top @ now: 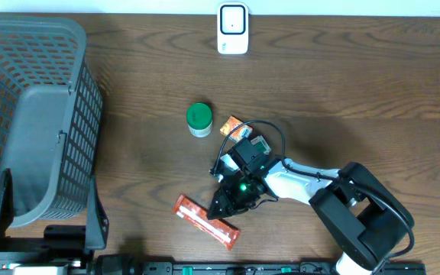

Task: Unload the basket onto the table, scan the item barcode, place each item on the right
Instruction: 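Push the red Top bar toward the table front edge with the right gripper, then move the right gripper down over the red Top bar at the front edge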

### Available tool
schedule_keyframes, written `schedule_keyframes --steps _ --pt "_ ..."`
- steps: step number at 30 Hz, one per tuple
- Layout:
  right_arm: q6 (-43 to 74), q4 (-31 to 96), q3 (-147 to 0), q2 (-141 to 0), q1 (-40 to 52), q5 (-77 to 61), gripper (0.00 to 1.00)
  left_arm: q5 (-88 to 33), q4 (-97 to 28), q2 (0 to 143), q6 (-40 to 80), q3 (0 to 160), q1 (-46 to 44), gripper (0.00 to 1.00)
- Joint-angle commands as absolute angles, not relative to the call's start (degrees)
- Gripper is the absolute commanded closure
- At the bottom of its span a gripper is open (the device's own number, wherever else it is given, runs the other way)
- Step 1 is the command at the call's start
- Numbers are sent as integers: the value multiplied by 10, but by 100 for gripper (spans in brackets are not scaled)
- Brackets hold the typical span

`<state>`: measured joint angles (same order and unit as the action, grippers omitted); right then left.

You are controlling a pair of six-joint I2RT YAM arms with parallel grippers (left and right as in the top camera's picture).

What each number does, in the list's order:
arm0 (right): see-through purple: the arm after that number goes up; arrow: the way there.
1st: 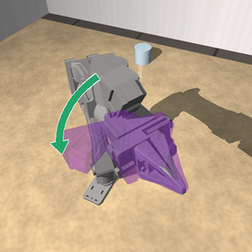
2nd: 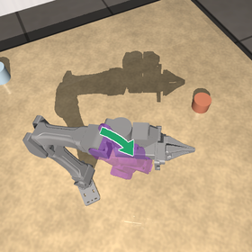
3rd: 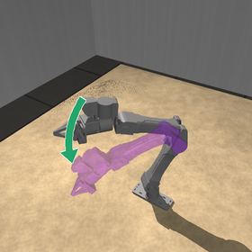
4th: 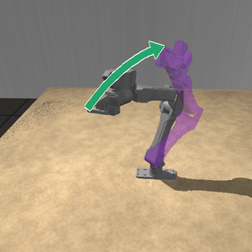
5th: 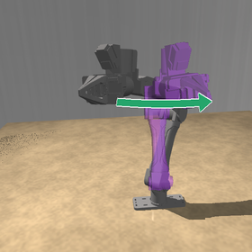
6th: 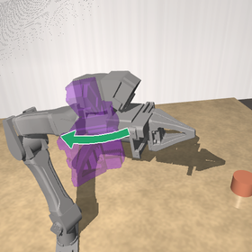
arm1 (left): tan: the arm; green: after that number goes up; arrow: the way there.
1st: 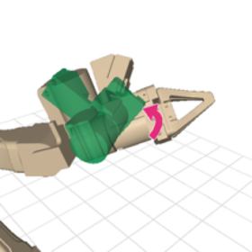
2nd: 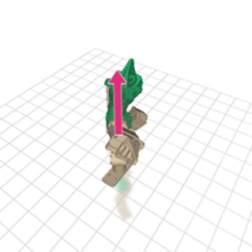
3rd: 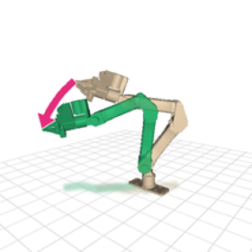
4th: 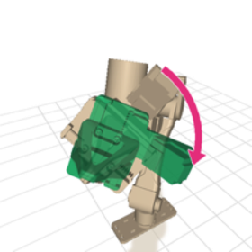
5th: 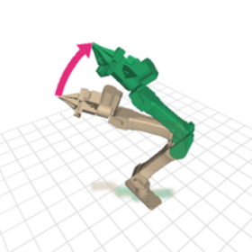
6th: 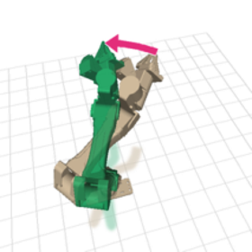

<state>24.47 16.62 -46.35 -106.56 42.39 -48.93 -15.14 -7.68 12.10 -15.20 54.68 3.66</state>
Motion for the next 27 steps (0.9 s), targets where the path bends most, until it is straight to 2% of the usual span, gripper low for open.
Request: schedule_keyframes --steps 1,2,12,19,20,22,24,26,27 --pt "246 175 -441 -1095 431 -401 88 -158 -76 117 -149 546 39 13" --pt "246 175 -441 -1095 431 -401 99 -158 -76 117 -149 546 39 13" --pt "221 170 -468 -1075 410 -381 99 -158 -76 117 -149 546 39 13" --pt "180 253 -488 -950 403 -349 98 -158 -76 117 -149 546 39 13" --pt "177 269 -488 -929 410 -343 96 -158 -76 117 -149 546 39 13" --pt "177 298 -488 -899 425 -334 73 -158 -76 117 -149 546 39 13" --pt "177 322 -488 -885 441 -332 57 -158 -76 117 -149 546 39 13" --pt "177 336 -487 -884 460 -330 56 -158 -76 117 -149 546 39 13" --pt "177 339 -486 -885 470 -328 62 -158 -76 117 -149 546 39 13"
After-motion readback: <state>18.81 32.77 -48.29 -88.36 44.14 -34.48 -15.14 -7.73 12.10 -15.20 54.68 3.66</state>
